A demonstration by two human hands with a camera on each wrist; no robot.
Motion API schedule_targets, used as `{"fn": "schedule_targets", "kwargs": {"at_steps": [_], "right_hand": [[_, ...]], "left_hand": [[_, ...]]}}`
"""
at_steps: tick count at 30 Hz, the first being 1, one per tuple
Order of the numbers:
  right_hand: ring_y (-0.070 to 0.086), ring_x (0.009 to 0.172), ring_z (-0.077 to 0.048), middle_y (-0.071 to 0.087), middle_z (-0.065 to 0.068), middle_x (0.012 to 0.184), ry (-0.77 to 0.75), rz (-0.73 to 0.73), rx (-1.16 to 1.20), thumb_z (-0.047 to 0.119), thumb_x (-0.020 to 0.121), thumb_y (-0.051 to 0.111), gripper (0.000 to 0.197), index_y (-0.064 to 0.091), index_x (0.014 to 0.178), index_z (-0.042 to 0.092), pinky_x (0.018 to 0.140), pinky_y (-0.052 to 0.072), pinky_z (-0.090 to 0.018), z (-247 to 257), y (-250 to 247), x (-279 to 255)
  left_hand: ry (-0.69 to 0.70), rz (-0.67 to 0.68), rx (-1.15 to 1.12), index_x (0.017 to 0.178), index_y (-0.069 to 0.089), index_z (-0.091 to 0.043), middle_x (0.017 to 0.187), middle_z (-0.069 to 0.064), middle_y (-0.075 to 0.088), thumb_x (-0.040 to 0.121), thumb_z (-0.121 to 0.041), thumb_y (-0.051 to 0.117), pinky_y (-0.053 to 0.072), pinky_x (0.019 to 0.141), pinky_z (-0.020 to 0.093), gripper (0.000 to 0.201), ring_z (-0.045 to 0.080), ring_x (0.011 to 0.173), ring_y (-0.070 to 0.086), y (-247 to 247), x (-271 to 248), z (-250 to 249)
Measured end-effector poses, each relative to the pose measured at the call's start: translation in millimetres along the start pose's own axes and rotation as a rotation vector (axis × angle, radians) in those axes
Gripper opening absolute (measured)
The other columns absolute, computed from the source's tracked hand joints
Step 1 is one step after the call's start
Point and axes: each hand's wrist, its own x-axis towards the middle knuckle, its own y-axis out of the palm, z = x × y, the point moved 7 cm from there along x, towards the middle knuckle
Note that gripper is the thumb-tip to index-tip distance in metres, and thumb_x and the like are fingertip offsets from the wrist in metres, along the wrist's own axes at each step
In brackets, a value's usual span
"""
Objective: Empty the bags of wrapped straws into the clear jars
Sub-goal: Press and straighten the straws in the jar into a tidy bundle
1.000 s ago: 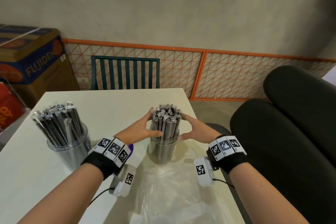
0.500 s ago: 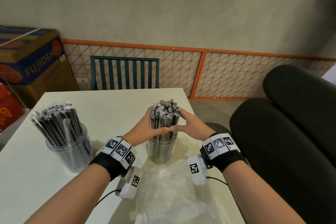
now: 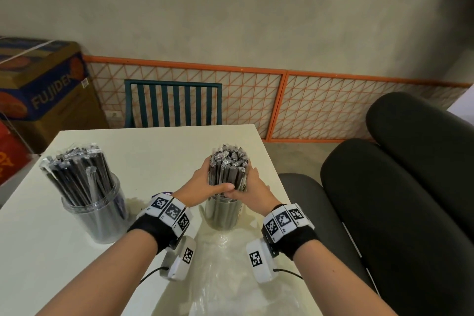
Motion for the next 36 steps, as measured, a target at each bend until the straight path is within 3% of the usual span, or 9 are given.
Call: {"fn": "schedule_targets", "kwargs": {"at_steps": [3, 6, 12, 17, 22, 26, 31, 34, 36], "right_hand": [[0.022, 0.145, -0.025, 0.033, -0.004, 0.153, -0.012, -0.018, -0.044, 0.047, 0.084, 0.060, 0.090, 0.006, 0.149, 0.018, 0.113, 0.016, -0.061, 4, 0, 1], [0.027, 0.143, -0.025, 0.034, -0.006, 0.153, -0.022, -0.023, -0.054, 0.051, 0.083, 0.060, 0.091, 0.006, 0.149, 0.019, 0.113, 0.019, -0.059, 8, -9, 3], [0.001, 0.149, -0.021, 0.014, 0.000, 0.160, -0.007, 0.095, -0.098, 0.049, 0.068, 0.076, 0.122, -0.011, 0.150, 0.022, 0.115, 0.011, -0.061, -3, -11, -1], [0.008, 0.148, -0.018, 0.021, 0.004, 0.158, 0.006, 0.126, -0.077, 0.071, 0.042, 0.068, 0.135, -0.004, 0.149, 0.027, 0.114, 0.016, -0.060, -11, -6, 2], [0.003, 0.149, -0.017, 0.013, 0.000, 0.160, 0.008, 0.141, -0.078, 0.051, 0.066, 0.077, 0.127, -0.013, 0.149, 0.018, 0.116, 0.014, -0.056, -8, -9, -7], [0.009, 0.148, -0.019, 0.016, -0.001, 0.159, -0.013, 0.125, -0.072, 0.047, 0.072, 0.074, 0.118, -0.009, 0.150, 0.018, 0.117, 0.020, -0.052, -3, -14, -11], [0.044, 0.131, -0.027, 0.048, -0.005, 0.142, -0.077, 0.015, -0.076, 0.031, 0.083, 0.067, 0.078, 0.020, 0.145, 0.024, 0.110, 0.031, -0.055, 20, -20, -10], [0.043, 0.132, -0.026, 0.050, -0.001, 0.141, -0.105, -0.053, -0.149, 0.029, 0.085, 0.064, 0.070, 0.025, 0.143, 0.026, 0.111, 0.020, -0.062, 33, -30, -13], [0.035, 0.137, -0.024, 0.040, 0.002, 0.148, -0.106, 0.010, -0.204, 0.033, 0.080, 0.071, 0.086, 0.018, 0.147, 0.027, 0.110, 0.014, -0.065, 31, -30, -13]], "left_hand": [[-0.004, 0.009, 0.035, 0.143, 0.022, -0.019, 0.134, -0.002, 0.047, 0.058, -0.063, 0.062, 0.037, 0.107, 0.035, 0.103, 0.017, 0.127, 0.044, 5, 2, -3], [-0.003, -0.034, 0.037, 0.141, 0.024, -0.026, 0.137, -0.001, 0.048, 0.058, -0.070, 0.059, 0.037, 0.108, 0.046, 0.100, 0.019, 0.129, 0.043, 1, 3, 0], [-0.006, -0.062, 0.052, 0.143, 0.015, -0.035, 0.144, -0.002, 0.040, 0.045, -0.081, 0.065, 0.029, 0.112, 0.051, 0.119, 0.019, 0.138, 0.029, -12, -1, 12], [-0.010, -0.048, 0.065, 0.145, 0.010, -0.036, 0.148, -0.001, 0.035, 0.045, -0.082, 0.064, 0.024, 0.114, 0.051, 0.122, 0.017, 0.141, 0.023, -15, -3, 13], [-0.045, -0.039, 0.078, 0.146, 0.007, -0.033, 0.150, -0.001, 0.032, 0.045, -0.082, 0.062, 0.022, 0.114, 0.049, 0.125, 0.020, 0.142, 0.021, -14, -10, 16], [-0.064, -0.051, 0.074, 0.146, 0.008, -0.032, 0.150, 0.001, 0.032, 0.041, -0.083, 0.062, 0.022, 0.114, 0.047, 0.129, 0.021, 0.142, 0.021, -10, -16, 13], [-0.032, -0.084, -0.004, 0.145, 0.015, -0.022, 0.144, 0.004, 0.039, 0.056, -0.062, 0.072, 0.032, 0.112, 0.044, 0.113, 0.021, 0.134, 0.036, 6, -9, -12], [-0.008, -0.149, -0.048, 0.143, 0.021, -0.011, 0.141, 0.008, 0.042, 0.082, -0.028, 0.068, 0.033, 0.105, 0.028, 0.078, 0.015, 0.125, 0.042, 1, -6, -25], [0.003, -0.109, -0.009, 0.144, 0.018, -0.011, 0.144, 0.008, 0.039, 0.086, -0.020, 0.063, 0.031, 0.104, 0.027, 0.074, 0.015, 0.127, 0.039, -2, -9, -25]]}}
